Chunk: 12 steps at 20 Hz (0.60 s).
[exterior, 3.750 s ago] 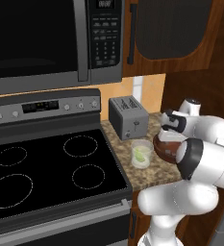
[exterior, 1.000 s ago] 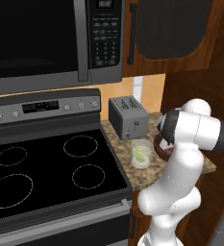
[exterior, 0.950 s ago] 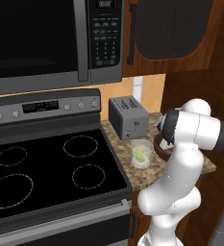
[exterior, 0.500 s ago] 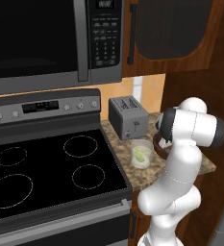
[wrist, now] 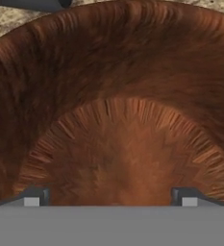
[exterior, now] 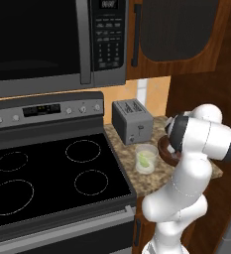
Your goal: Grab a lemon wedge from the fridge and one ice cube from the ice bowl, and put them in the glass of lemonade.
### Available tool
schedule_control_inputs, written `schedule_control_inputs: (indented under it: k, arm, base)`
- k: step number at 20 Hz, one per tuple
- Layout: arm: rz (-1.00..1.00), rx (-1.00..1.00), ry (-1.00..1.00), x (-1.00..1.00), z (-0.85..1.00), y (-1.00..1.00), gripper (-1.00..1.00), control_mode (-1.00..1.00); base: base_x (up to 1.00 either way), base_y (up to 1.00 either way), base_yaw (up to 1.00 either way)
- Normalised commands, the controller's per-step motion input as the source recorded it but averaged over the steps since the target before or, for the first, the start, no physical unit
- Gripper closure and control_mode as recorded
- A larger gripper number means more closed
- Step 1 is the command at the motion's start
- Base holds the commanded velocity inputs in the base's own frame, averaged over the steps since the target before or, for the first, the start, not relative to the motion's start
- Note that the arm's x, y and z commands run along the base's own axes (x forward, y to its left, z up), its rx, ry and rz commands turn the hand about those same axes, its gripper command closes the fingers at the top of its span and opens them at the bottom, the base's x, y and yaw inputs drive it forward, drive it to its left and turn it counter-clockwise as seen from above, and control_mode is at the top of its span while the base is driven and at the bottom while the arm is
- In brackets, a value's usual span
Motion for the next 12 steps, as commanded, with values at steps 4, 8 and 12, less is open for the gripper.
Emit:
schedule_control_inputs:
  k: [4,8,12]
  arm:
    - [0.05,0.00,0.00,0.00,-0.15,0.00,-1.00,-1.00]
    - [0.04,0.00,0.00,0.00,-0.01,0.00,-1.00,-1.00]
    - [0.06,0.00,0.00,-0.21,0.40,0.00,-1.00,-1.00]
  base:
    - [0.00,0.00,0.00]
    - [0.00,0.00,0.00]
    - [0.00,0.00,0.00]
